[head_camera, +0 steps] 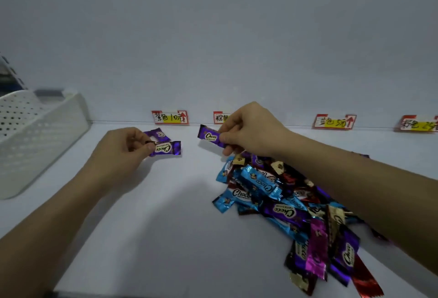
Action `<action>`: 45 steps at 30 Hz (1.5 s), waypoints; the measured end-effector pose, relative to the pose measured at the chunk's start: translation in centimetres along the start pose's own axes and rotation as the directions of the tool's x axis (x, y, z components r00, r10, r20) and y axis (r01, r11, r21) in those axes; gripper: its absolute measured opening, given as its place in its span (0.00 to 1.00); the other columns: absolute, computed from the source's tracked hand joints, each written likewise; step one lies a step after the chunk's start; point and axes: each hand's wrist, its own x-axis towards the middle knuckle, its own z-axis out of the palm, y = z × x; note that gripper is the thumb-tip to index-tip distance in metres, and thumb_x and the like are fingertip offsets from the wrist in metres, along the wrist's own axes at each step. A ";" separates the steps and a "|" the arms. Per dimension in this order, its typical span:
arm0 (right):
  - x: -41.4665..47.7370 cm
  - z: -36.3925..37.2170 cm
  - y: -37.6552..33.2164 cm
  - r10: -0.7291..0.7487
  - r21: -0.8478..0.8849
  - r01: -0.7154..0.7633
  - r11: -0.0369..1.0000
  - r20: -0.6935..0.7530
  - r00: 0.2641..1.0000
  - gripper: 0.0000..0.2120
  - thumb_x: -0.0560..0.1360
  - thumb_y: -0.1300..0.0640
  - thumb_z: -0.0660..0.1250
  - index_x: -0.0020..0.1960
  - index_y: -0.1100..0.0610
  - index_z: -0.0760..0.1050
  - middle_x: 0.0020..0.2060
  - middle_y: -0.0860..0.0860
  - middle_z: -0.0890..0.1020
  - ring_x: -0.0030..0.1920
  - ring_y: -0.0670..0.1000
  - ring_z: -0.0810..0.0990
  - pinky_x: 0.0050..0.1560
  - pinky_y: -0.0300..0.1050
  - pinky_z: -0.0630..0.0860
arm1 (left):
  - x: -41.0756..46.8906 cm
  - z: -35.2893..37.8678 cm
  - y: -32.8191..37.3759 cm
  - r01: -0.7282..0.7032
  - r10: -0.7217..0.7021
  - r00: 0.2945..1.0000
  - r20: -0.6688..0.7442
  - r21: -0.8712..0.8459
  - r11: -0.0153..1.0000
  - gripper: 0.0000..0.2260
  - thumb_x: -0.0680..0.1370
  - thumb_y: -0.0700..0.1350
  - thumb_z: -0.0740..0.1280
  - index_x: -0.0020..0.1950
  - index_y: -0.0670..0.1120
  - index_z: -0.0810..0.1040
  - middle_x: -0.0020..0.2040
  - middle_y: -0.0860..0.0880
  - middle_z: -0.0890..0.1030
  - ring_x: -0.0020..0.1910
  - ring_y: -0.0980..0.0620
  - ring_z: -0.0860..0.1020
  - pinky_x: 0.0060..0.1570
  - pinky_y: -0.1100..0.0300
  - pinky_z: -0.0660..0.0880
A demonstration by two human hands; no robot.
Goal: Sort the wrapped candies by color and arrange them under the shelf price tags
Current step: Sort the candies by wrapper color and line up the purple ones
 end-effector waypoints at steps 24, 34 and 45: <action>7.4 9.8 -3.9 0.076 -0.084 -0.074 0.994 0.021 0.997 0.13 0.69 0.55 0.80 0.49 0.61 0.83 0.38 0.58 0.86 0.37 0.56 0.87 0.38 0.53 0.85 | 1.5 -2.2 -5.8 0.203 -0.109 0.954 -0.278 0.335 0.920 0.19 0.72 0.63 0.72 0.55 0.53 0.79 0.44 0.57 0.78 0.55 0.46 0.78 0.59 0.47 0.71; -3.4 -2.6 1.2 -0.237 -0.506 0.259 0.823 0.109 0.965 0.20 0.77 0.46 0.71 0.68 0.43 0.74 0.65 0.41 0.77 0.64 0.43 0.74 0.61 0.38 0.69 | -1.7 2.3 2.8 -0.408 0.342 0.909 0.237 0.349 0.844 0.21 0.78 0.62 0.63 0.68 0.55 0.75 0.66 0.56 0.75 0.66 0.54 0.71 0.67 0.49 0.70; -9.6 -8.4 9.3 -0.330 -0.342 0.240 0.908 -0.234 0.915 0.10 0.79 0.55 0.69 0.56 0.42 0.80 0.54 0.34 0.80 0.60 0.40 0.76 0.61 0.50 0.76 | -1.8 10.6 10.4 -0.543 0.379 0.804 0.458 0.307 0.782 0.12 0.83 0.54 0.61 0.65 0.58 0.75 0.62 0.55 0.76 0.62 0.52 0.73 0.63 0.45 0.72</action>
